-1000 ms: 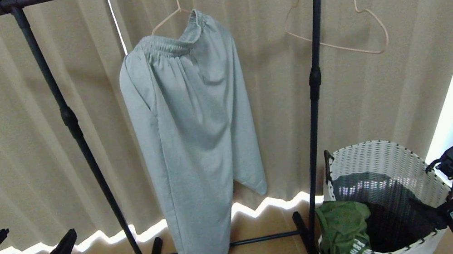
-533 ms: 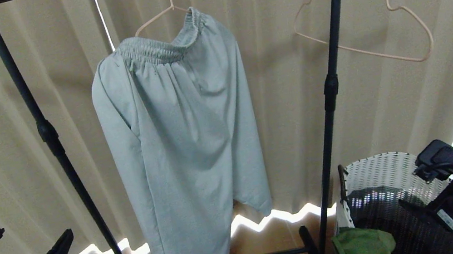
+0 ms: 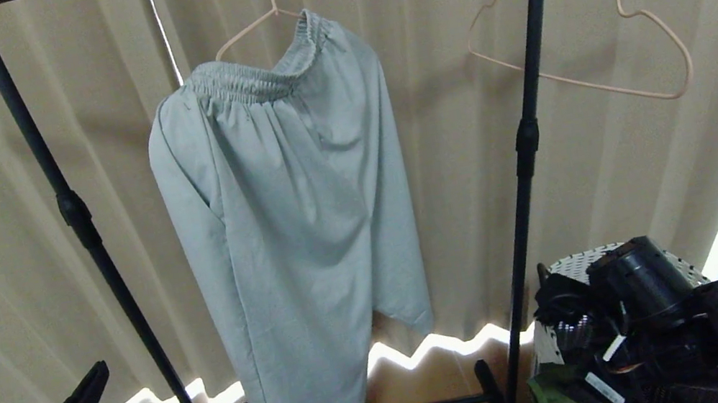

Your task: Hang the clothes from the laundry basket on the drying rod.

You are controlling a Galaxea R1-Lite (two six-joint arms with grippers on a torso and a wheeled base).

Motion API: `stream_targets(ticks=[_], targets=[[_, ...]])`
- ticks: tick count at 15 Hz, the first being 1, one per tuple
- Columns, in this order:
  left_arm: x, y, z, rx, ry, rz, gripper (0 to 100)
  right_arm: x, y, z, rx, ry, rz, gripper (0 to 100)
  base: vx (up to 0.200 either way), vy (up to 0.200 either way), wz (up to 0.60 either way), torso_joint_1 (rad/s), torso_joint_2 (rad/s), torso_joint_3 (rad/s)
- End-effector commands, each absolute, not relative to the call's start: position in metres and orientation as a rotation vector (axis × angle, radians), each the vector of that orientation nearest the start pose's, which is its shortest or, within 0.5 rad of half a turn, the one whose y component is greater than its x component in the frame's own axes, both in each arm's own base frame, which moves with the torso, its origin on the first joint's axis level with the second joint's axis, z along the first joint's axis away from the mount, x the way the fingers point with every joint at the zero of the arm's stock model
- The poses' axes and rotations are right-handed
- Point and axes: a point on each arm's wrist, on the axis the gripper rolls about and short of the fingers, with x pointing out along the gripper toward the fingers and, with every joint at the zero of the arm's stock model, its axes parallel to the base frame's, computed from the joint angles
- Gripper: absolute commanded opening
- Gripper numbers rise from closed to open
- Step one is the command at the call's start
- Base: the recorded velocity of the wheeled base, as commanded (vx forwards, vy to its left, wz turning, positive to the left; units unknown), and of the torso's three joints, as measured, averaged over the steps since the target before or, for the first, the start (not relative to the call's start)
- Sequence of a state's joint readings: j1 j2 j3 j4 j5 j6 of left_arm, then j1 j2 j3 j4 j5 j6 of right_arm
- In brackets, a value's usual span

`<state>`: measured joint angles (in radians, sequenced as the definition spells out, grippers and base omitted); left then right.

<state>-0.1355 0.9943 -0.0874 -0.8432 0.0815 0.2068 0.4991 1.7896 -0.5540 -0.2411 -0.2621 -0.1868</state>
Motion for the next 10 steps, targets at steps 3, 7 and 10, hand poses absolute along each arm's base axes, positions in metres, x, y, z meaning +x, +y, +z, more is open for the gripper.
stream_targets(ticks=[3,7,10], targets=[[0.103,-0.013,0.154,0.213,0.048,-0.073,100,0.237,0.132,0.018,-0.625,1.059,0.289,100,0.0,0.0,0.0,0.0,0.0,0.0],[0.103,-0.013,0.153,0.213,0.054,-0.075,100,0.246,0.137,0.005,-0.628,1.079,0.27,100,0.0,0.0,0.0,0.0,0.0,0.0],[0.103,-0.013,0.153,0.214,0.057,-0.077,100,0.257,0.144,-0.005,-0.614,1.087,0.255,100,0.0,0.0,0.0,0.0,0.0,0.0]])
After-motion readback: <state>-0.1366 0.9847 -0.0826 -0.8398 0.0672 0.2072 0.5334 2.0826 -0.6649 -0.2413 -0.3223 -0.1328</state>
